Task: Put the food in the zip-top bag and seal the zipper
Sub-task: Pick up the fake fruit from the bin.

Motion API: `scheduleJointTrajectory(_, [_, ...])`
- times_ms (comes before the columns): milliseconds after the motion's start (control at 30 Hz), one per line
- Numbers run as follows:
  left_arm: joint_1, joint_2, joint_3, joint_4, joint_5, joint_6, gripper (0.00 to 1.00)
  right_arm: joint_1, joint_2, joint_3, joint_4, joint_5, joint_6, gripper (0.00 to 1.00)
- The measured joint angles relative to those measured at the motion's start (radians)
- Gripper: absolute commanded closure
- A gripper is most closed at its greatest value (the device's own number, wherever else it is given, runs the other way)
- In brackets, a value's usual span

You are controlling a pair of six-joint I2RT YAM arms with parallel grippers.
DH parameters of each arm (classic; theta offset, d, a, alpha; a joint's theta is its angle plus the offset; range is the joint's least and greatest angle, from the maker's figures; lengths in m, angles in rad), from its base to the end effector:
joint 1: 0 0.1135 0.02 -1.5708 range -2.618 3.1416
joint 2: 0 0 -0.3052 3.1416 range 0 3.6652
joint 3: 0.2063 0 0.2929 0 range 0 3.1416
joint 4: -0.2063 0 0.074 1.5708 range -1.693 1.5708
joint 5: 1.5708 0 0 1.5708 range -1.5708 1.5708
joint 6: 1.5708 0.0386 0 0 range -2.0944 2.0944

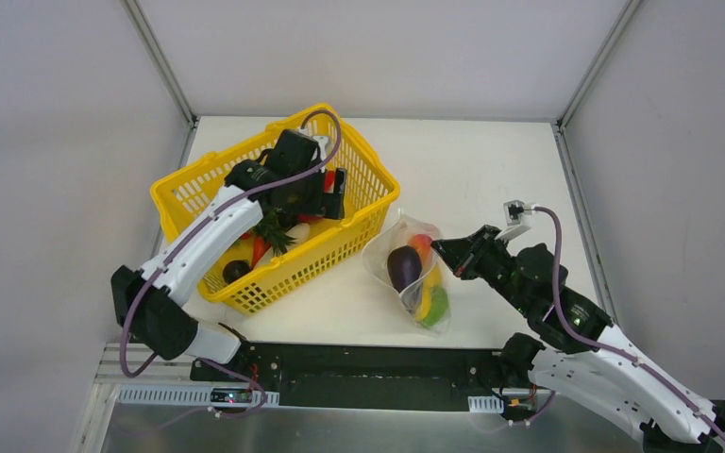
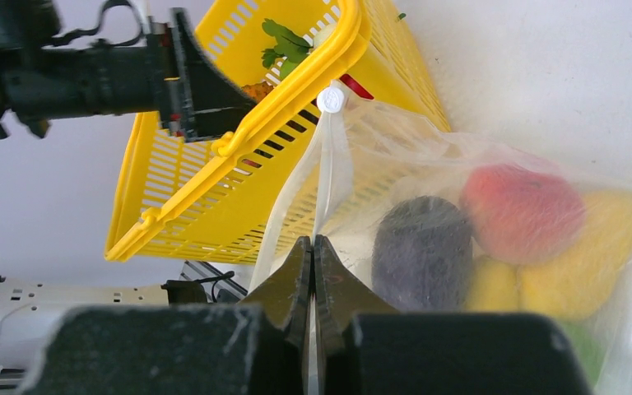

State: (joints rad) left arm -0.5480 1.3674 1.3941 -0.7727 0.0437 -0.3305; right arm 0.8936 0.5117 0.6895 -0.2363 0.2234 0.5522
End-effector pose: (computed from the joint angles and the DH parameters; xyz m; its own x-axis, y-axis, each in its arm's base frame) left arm 0.2774 -0.1713 0.4036 -0.7258 0.0632 -0.6850 0.3302 0.9055 -0.2664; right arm 0.0924 0.1013 0.3662 -0.3571 0.3722 -0.8567 -0.5098 0.6909 0.5126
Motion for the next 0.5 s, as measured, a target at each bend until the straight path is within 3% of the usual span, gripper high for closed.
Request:
scheduleJointTrajectory(200, [0.013,0.180,0.036,0.028,0.112,0.060,0.02,0.000,-0.014,0.000,-0.009,0.003,0.005,1.00])
scheduleJointTrajectory(500, [0.013,0.370,0.068,0.047,0.144,0.105,0.03,0.000,-0.016,0.000,-0.012,0.004,0.006,1.00])
